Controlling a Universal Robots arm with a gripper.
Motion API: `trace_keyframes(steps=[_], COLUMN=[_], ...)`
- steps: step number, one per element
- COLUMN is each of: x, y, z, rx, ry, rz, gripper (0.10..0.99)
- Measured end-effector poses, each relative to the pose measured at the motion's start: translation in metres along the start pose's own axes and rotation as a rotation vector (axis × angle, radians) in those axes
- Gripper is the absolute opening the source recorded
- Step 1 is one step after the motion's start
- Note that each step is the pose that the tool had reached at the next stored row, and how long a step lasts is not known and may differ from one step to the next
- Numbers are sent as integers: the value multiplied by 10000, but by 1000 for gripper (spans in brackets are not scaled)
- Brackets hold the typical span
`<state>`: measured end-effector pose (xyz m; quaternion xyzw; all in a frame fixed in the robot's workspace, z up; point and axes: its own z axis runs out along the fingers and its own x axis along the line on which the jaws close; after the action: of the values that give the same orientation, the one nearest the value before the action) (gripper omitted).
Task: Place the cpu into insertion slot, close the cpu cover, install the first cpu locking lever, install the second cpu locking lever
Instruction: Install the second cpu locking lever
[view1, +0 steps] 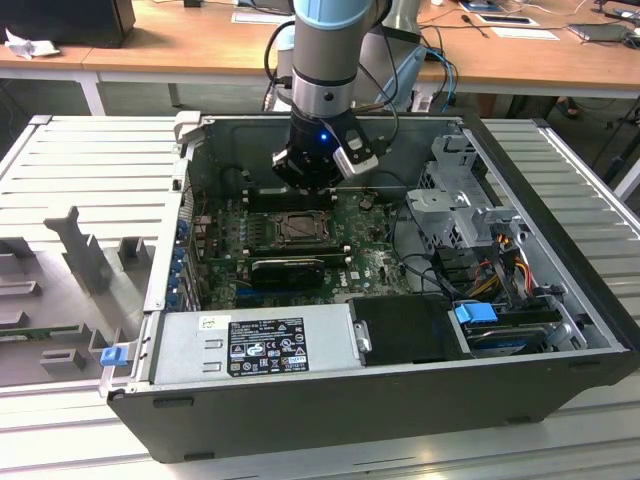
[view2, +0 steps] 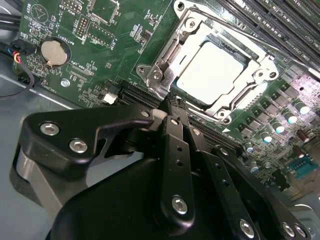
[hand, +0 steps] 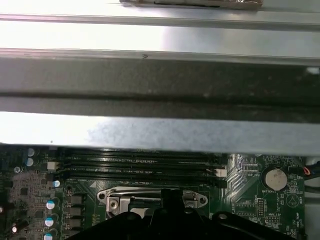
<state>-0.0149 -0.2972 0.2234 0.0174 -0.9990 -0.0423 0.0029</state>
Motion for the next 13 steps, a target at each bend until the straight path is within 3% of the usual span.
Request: trace_keyframes(steps=[13], x=[4], y=[-103], z=[-19], rx=[4], ry=[2], rz=[1], gripper=[106])
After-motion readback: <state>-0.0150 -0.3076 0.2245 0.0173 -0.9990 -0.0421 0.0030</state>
